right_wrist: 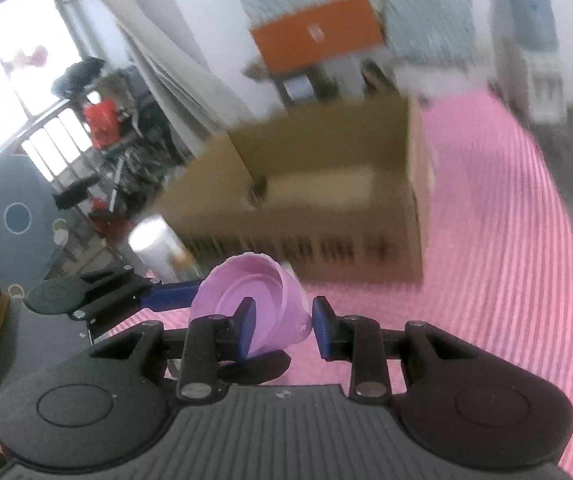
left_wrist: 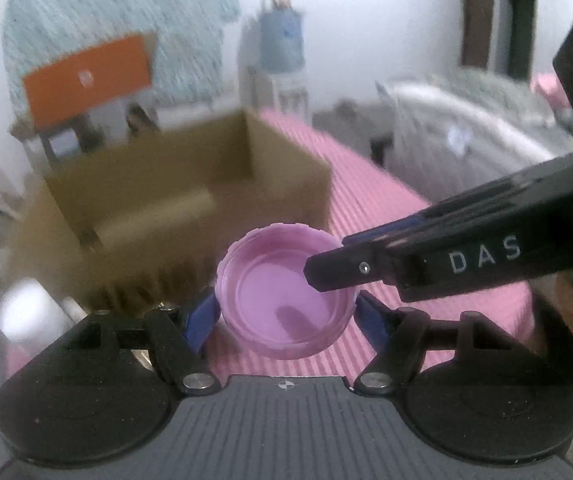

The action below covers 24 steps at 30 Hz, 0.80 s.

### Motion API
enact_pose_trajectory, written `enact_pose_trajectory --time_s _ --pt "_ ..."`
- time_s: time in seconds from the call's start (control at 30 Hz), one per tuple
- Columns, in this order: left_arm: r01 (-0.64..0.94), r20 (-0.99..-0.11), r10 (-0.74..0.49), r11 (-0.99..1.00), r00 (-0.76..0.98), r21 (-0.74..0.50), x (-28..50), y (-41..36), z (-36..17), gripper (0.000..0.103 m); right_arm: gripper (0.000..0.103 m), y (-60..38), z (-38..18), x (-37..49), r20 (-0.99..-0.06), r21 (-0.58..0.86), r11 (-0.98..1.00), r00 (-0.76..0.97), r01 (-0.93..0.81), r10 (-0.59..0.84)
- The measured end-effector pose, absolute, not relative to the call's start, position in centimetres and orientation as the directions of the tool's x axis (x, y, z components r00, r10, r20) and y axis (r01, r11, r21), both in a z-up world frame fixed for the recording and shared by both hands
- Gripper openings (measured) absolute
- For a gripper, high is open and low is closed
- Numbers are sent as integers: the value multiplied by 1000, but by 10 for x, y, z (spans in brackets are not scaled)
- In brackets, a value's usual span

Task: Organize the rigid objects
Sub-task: 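Lift the pink cup and carry it over the cardboard box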

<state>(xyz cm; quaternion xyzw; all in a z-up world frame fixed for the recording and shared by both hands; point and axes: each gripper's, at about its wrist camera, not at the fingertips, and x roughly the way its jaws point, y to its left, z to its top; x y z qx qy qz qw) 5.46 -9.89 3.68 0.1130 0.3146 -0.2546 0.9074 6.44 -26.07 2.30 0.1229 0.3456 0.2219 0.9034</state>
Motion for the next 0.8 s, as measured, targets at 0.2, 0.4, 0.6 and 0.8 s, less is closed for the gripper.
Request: enact_pose_trajectory --time_s 0.2,0.4,0.6,0.8 --pt "474 -545 -385 880 745 27 91 -85 80 73 33 -248 75 103 -512 293 867 699 -403 498" --pt "423 -591 -358 906 723 -32 156 -73 87 73 33 -229 92 180 -568 291 842 626 -453 534" --pt "404 -736 -332 911 590 -87 228 -62 56 73 34 -207 60 268 -708 374 814 429 -445 560" --pt "406 -844 -314 905 434 -128 266 -51 25 73 34 -196 13 324 -776 490 778 209 -393 595"
